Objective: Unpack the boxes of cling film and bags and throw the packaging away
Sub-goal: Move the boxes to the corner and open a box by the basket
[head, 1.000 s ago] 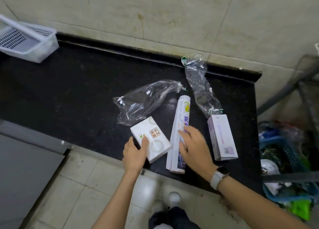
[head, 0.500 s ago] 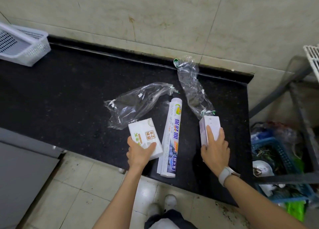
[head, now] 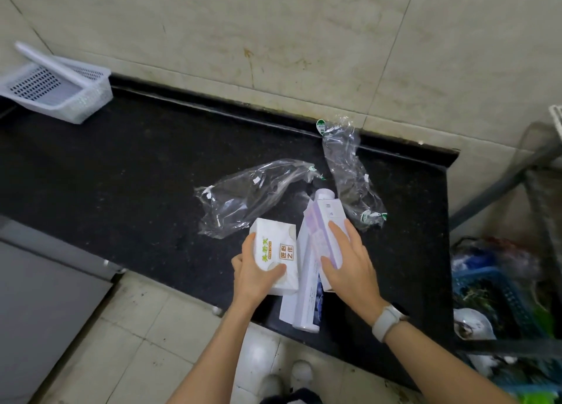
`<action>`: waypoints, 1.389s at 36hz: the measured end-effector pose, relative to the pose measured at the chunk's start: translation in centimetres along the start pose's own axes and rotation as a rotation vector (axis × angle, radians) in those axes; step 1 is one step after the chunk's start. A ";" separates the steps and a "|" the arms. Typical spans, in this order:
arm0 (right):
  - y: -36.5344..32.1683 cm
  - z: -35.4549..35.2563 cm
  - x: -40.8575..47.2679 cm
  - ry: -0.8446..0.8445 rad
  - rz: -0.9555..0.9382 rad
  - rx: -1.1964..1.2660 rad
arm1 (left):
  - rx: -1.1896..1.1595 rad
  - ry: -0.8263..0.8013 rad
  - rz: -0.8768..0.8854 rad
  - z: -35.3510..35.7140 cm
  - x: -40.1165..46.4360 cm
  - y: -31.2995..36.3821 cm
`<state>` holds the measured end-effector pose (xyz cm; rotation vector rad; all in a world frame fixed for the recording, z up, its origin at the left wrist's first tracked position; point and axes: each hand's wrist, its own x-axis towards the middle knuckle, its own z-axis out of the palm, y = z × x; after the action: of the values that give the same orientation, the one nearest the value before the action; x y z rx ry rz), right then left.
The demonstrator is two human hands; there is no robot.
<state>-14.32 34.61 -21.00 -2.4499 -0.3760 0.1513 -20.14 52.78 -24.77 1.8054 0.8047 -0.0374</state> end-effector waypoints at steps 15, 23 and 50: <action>-10.2 3.2 6.3 -0.139 -0.139 0.286 | -0.354 0.157 0.078 -14.6 -0.6 2.5; -21.6 10.2 8.2 -0.233 -0.265 0.346 | -0.521 0.356 0.095 -27.5 0.5 0.3; -59.2 41.8 18.1 -0.523 -0.369 0.299 | -0.985 0.633 -0.153 -67.3 16.4 -15.9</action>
<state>-19.10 109.08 -17.36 -1.9803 -0.9490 0.6429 -39.60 120.73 -17.90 0.7962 1.1298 0.7387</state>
